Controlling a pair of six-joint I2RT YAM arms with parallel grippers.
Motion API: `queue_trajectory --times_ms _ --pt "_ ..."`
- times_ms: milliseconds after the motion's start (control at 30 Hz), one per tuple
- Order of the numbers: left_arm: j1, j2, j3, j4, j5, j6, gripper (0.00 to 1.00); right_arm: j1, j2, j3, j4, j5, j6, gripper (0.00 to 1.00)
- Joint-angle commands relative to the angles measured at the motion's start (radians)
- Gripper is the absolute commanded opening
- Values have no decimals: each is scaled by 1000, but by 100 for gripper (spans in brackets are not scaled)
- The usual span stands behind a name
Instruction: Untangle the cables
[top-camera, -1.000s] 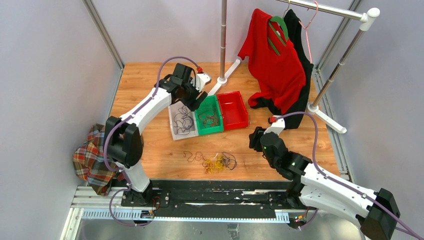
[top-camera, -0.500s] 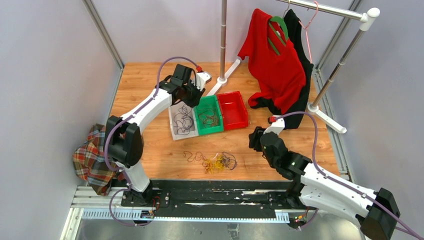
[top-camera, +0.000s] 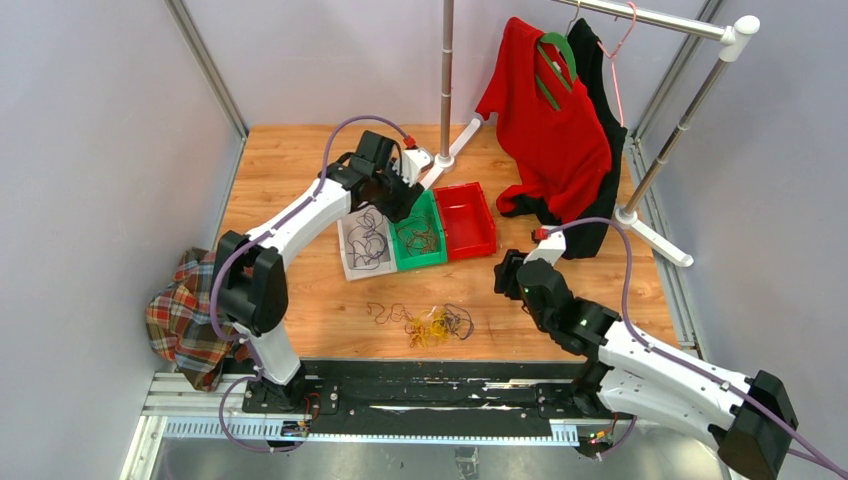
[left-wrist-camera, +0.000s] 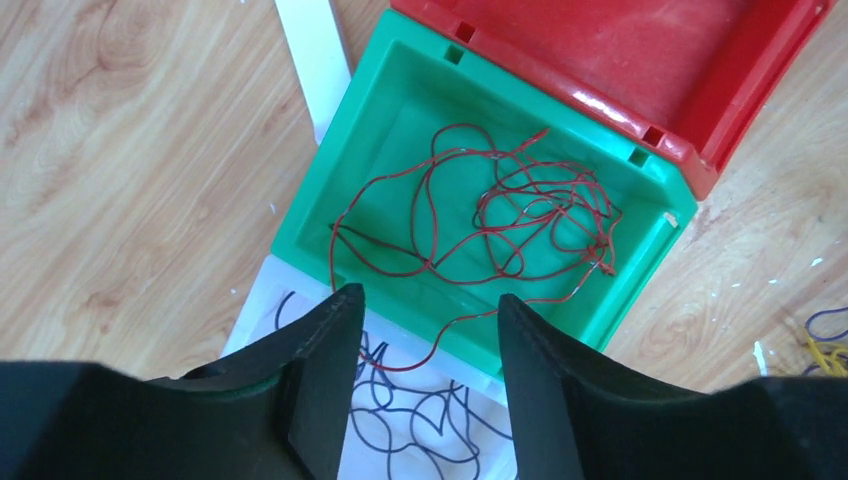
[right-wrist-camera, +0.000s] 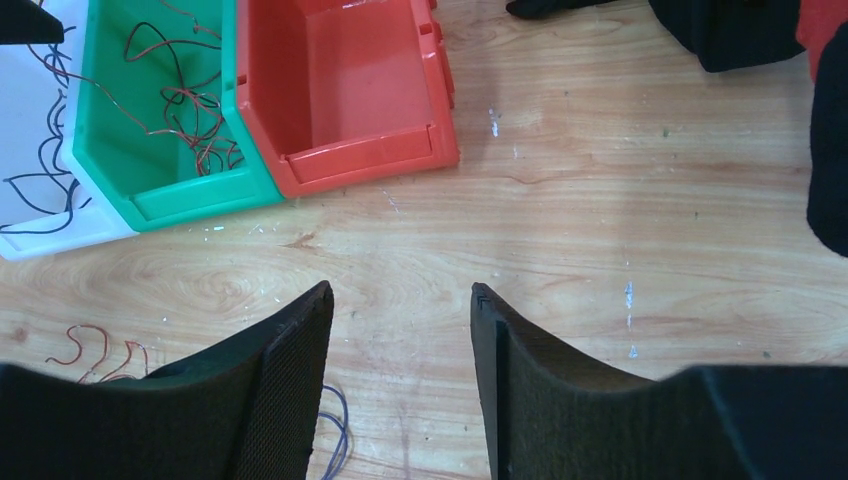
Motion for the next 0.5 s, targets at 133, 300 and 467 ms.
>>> queue_trajectory --times_ms 133,300,467 --pt "0 -74 59 -147 -67 130 98 -18 30 82 -54 -13 -21 63" --pt "7 -200 48 -193 -160 157 98 -18 33 98 -79 -18 -33 72" --pt "40 -315 38 -258 -203 183 98 -19 65 118 -114 -47 -48 75"
